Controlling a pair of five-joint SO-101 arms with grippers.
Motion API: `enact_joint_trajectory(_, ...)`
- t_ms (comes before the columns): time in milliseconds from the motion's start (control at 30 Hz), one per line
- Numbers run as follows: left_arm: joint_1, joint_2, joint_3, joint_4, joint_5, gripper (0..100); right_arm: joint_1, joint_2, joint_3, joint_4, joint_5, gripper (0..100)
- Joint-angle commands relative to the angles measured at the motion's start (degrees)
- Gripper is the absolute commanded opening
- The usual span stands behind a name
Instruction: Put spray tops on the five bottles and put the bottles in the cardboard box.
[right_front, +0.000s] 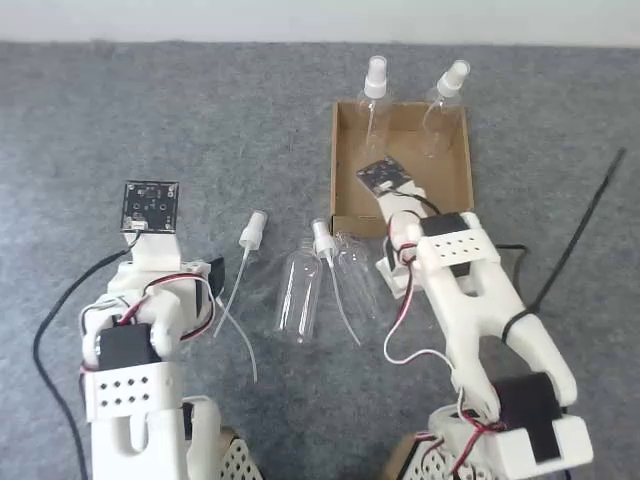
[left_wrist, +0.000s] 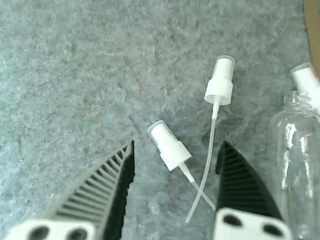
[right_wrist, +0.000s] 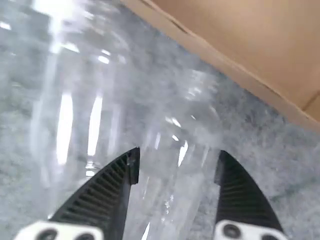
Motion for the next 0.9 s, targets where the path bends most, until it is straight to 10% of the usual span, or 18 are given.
enact_joint_trajectory(0, -0.26, 0.62, -0.66, -2.11, -0.09, 24, 4.26, -0.31, 1.49, -1.36, 0.0, 16.1)
enact_joint_trajectory(867, -0.35, 3.96, -3.65, -0.97, -0.18, 24, 51.21, -0.04, -4.4, -3.47, 23.47, 6.7)
